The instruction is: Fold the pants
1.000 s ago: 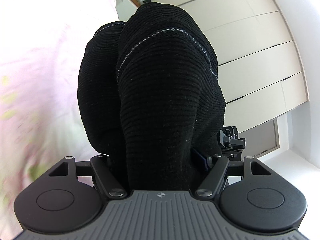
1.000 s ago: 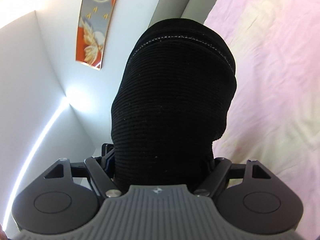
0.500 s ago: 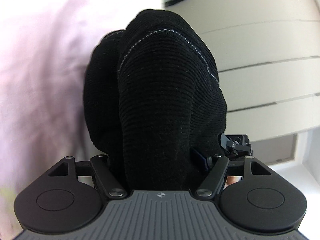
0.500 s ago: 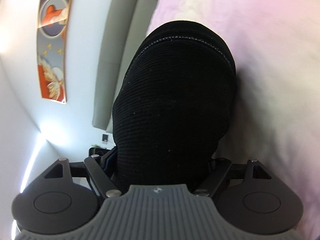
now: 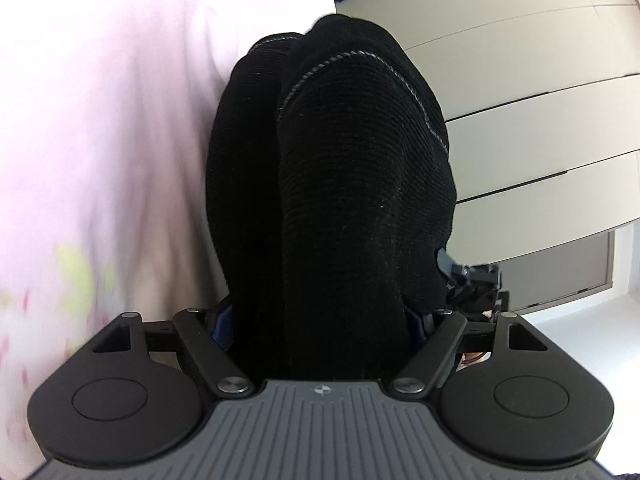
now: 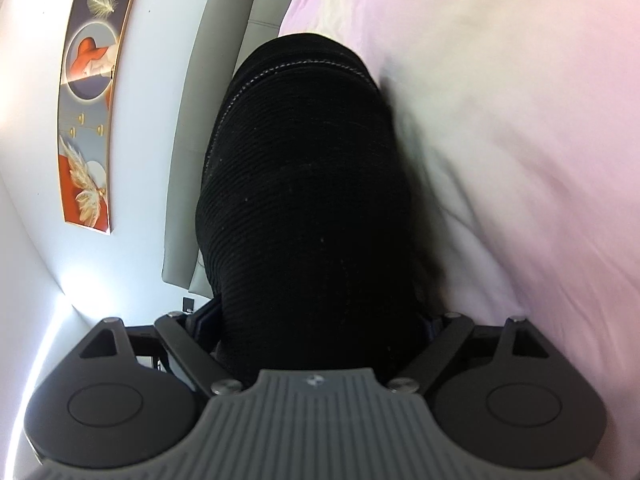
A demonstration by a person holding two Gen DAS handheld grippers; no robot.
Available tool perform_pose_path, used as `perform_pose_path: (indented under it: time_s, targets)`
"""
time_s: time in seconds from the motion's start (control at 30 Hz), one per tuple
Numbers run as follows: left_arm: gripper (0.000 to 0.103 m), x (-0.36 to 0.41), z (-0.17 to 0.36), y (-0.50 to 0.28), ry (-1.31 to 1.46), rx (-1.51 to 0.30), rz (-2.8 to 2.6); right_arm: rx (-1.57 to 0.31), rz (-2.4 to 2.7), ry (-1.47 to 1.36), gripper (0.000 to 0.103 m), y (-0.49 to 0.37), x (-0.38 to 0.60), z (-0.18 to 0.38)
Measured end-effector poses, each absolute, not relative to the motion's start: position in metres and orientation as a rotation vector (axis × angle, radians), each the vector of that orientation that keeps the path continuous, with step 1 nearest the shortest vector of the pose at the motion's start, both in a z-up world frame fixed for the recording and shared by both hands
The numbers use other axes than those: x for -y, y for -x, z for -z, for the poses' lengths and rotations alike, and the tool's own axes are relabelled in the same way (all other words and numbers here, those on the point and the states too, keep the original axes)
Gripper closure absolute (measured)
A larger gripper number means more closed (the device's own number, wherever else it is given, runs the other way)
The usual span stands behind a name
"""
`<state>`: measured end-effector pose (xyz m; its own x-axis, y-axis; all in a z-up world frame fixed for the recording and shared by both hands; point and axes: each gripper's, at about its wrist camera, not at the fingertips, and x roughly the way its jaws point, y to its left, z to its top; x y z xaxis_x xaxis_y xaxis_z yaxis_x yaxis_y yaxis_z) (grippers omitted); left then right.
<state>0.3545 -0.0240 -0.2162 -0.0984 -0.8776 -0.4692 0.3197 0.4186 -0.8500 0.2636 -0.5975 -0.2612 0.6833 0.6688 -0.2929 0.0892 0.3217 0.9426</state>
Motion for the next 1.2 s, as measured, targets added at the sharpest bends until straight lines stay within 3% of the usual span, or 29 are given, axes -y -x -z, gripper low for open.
perform_pose_path:
  time_s: [0.2,0.37,0.57,0.83,0.93,1.07,1.2]
  targets:
    - [0.014,-0.001,0.208,-0.349,0.556,-1.256,1.062,-0.759,-0.350,-1.210,0.021,-0.203,0.599,0.247]
    - [0.013,-0.009,0.200,-0.340,0.498,-1.295,1.006,-0.876,-0.271,-1.015,0.037,-0.151,0.587,0.249]
    - [0.012,-0.015,0.186,-0.311,0.313,-1.276,0.920,-0.905,-0.114,-1.038,0.051,-0.132,0.576,0.242]
    - [0.013,0.016,0.143,-0.278,0.155,-1.200,0.764,-0.978,0.024,-0.986,0.055,-0.107,0.565,0.219]
    - [0.015,0.028,0.113,-0.261,0.066,-1.139,0.712,-0.973,0.139,-0.690,0.029,-0.099,0.543,0.171]
    - [0.017,0.042,0.078,-0.225,-0.031,-1.022,0.669,-0.854,0.148,-0.577,0.024,-0.087,0.519,0.118]
    - [0.014,0.047,0.055,-0.202,-0.044,-0.960,0.609,-0.751,0.141,-0.506,0.014,-0.081,0.486,0.071]
